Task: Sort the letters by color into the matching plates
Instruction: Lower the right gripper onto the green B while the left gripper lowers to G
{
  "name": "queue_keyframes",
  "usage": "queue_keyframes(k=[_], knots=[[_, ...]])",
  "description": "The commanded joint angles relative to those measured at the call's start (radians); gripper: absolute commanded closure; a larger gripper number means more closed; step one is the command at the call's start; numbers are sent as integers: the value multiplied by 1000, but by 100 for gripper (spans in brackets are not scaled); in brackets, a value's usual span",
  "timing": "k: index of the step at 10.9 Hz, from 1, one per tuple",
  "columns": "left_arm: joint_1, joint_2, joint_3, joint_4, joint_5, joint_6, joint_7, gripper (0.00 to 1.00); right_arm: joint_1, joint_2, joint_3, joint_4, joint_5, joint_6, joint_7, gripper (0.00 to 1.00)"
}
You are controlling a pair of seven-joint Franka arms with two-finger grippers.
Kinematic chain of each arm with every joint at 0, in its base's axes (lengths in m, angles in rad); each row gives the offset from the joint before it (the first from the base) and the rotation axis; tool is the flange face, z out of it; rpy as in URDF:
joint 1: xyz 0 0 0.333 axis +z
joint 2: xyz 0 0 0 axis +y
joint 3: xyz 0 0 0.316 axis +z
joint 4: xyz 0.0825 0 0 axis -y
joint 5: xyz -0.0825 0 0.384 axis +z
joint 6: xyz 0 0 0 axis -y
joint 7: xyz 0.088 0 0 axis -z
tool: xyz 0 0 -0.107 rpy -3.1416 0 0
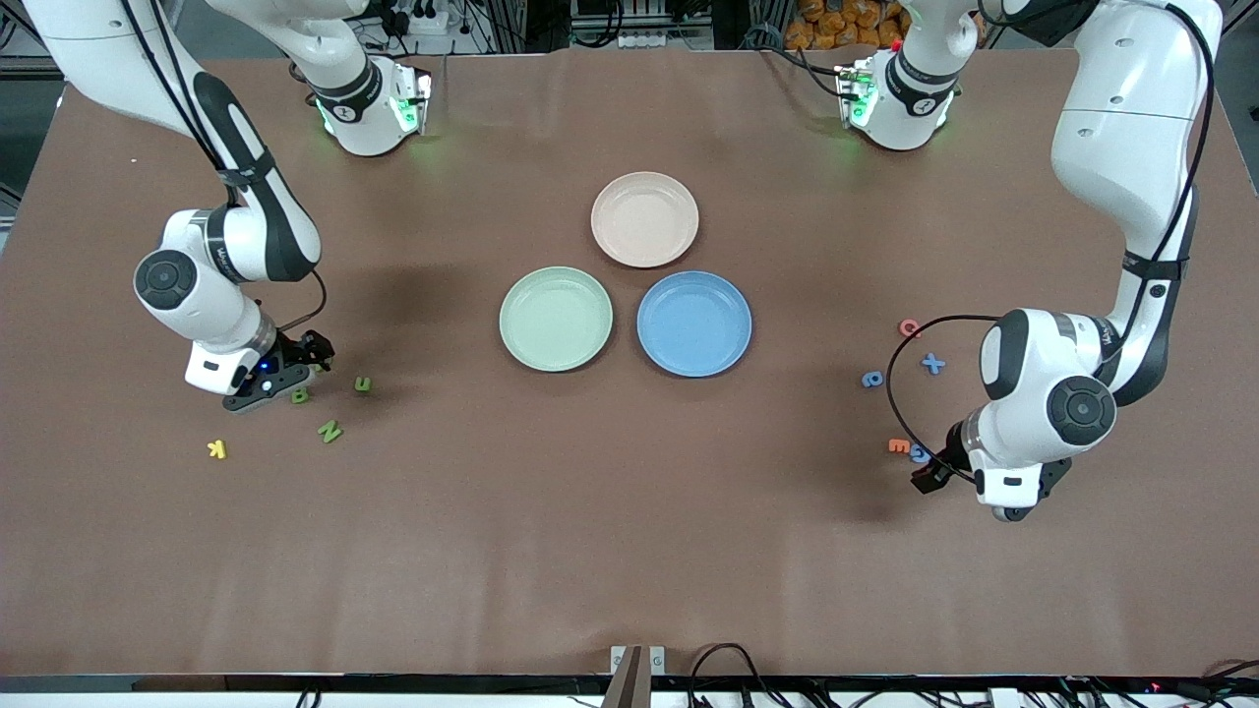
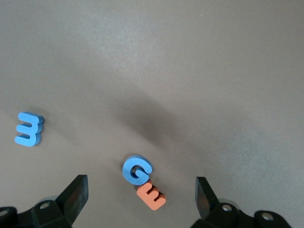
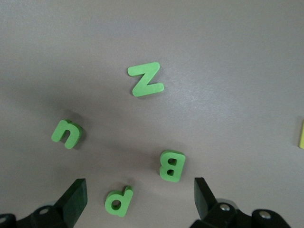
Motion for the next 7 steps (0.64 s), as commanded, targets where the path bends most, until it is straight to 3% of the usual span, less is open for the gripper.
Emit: queue_keyframes(k=[1,3,7], knots=[[3,-2,-1,-13,12,6,-28,0,-202,56,166,1,-59,52,-4,0],[8,-4,-1,-53,12,75,-27,0,-254,64,202,3,-121,52,-2,0],[13,-1,-1,-63,13,94,-24,0,-266,82,205,7,-140,73,1,0]])
